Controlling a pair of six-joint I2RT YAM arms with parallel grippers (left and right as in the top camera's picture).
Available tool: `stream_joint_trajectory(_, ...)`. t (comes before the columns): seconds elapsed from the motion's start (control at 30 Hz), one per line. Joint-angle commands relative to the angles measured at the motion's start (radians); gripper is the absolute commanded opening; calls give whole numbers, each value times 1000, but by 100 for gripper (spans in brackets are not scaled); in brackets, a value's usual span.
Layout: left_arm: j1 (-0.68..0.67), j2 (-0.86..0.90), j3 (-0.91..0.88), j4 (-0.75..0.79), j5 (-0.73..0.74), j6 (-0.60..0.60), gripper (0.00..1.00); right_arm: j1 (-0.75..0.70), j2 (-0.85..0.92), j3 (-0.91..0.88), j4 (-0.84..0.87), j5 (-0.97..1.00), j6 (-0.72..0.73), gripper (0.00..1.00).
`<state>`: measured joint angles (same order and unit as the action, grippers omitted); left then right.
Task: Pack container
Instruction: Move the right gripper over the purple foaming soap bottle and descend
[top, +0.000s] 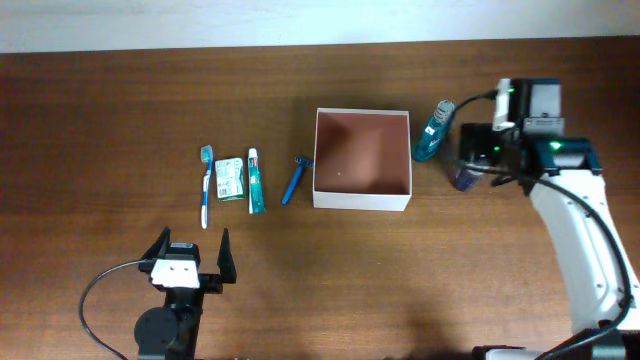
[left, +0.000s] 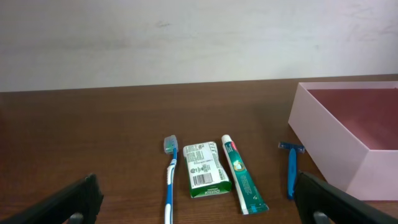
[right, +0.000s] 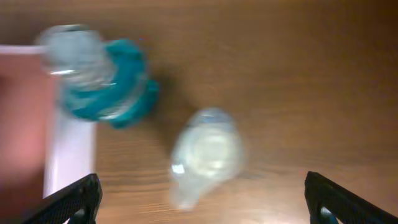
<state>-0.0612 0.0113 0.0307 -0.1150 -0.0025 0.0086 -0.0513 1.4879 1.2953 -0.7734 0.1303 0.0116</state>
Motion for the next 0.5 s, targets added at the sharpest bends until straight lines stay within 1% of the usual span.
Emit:
stream_joint_trajectory(0.0, 1, -5, -6, 2, 14, 19, 99, -80, -1, 22, -21, 43, 103, 99)
stream_joint_trajectory(0.13, 1, -5, -6, 2, 14, 19, 99, -107, 23, 21, -24, -92, 95, 99)
stream_joint_trajectory(0.27, 1, -5, -6, 2, 14, 19, 99, -91, 67, 21, -22, -116, 5, 98)
stream_joint_trajectory(0.4, 1, -5, -6, 2, 14, 19, 100, -91, 110, 21, -3, -116, 0, 98)
stream_joint_trajectory(0.43, 1, -5, -6, 2, 14, 19, 99, -91, 130, 21, 8, -119, 0, 96)
stream_joint_trajectory(0.47, 1, -5, -6, 2, 14, 19, 99, -91, 148, 21, 21, -121, 0, 91)
